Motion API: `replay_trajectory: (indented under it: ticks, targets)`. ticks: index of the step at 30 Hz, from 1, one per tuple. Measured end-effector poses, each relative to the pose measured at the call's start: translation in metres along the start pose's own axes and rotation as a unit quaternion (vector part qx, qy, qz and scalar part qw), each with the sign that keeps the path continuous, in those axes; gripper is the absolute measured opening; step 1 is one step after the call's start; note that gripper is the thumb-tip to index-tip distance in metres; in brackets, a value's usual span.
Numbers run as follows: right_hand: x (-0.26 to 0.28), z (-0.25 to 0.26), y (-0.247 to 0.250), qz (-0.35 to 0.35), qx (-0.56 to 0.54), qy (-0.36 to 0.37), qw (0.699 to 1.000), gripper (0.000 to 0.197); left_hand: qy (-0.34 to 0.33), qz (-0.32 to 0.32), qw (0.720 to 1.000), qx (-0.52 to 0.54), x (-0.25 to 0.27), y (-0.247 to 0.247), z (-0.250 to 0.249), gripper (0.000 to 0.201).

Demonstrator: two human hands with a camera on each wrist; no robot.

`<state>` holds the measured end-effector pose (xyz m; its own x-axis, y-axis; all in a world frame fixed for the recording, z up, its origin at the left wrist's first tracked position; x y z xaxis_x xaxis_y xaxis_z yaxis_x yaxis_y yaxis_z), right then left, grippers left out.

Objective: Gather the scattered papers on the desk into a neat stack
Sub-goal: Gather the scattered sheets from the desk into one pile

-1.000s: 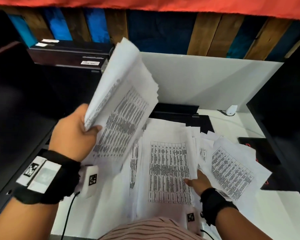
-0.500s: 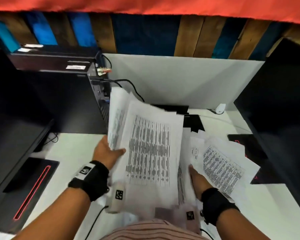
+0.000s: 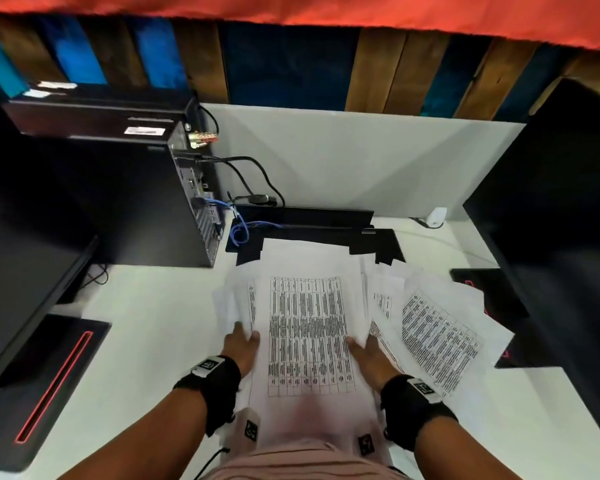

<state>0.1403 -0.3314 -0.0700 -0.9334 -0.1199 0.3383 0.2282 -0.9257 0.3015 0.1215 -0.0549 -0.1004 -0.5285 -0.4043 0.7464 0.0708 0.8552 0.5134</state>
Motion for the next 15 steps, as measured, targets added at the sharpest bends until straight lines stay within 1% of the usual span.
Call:
replay_trajectory:
  ticks: [2, 3, 4, 5, 7, 8, 10, 13, 14, 15]
  targets:
    - [-0.001, 0.003, 0.009, -0.019, 0.011, 0.011, 1.0, 0.048, 0.007, -0.055, 0.998, -0.03, -0.002, 0.012, 0.0, 0.062]
    - [-0.002, 0.0, 0.011, -0.026, 0.011, 0.014, 1.0, 0.049, 0.006, -0.065, 0.996, -0.054, -0.001, 0.015, -0.001, 0.061]
    - [-0.001, 0.004, 0.012, -0.024, 0.012, 0.025, 0.999, 0.051, -0.005, -0.052, 0.995, -0.082, 0.0, 0.011, -0.003, 0.063]
    - [-0.001, 0.003, 0.008, -0.01, 0.005, 0.03, 0.999, 0.055, -0.024, -0.02, 0.995, -0.099, 0.001, 0.001, -0.005, 0.066]
    - [0.0, 0.002, -0.003, 0.023, -0.002, 0.031, 0.999, 0.063, -0.054, 0.05, 0.992, -0.105, 0.007, -0.017, -0.008, 0.069]
    - [0.0, 0.001, -0.005, 0.029, 0.002, 0.03, 0.999, 0.065, -0.067, 0.067, 0.991, -0.099, 0.009, -0.02, -0.01, 0.07]
    - [-0.003, -0.008, 0.002, 0.007, -0.004, 0.029, 1.0, 0.065, -0.062, 0.07, 0.994, -0.055, 0.004, -0.015, -0.008, 0.07]
    - [-0.005, -0.023, 0.014, -0.035, -0.051, 0.009, 0.998, 0.064, -0.046, 0.071, 0.994, 0.065, 0.003, 0.0, -0.002, 0.075]
    - [-0.005, -0.026, 0.015, -0.033, -0.069, 0.003, 0.997, 0.063, -0.057, 0.08, 0.992, 0.078, 0.007, 0.001, -0.003, 0.073]
    - [-0.005, -0.028, 0.013, -0.03, -0.091, -0.006, 0.995, 0.062, -0.078, 0.091, 0.991, 0.063, 0.013, -0.001, -0.007, 0.072]
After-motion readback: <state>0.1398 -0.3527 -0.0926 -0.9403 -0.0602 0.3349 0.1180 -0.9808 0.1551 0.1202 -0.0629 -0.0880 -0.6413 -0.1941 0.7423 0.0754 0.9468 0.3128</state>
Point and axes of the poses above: each hand's wrist, its own x-axis away from the middle knuckle, its own y-axis out of the back of the hand, z = x × y, the point moved 10 cm from there along -x, towards the middle knuckle, and after that the axes turned 15 degrees about y, right-handed, at the moved point
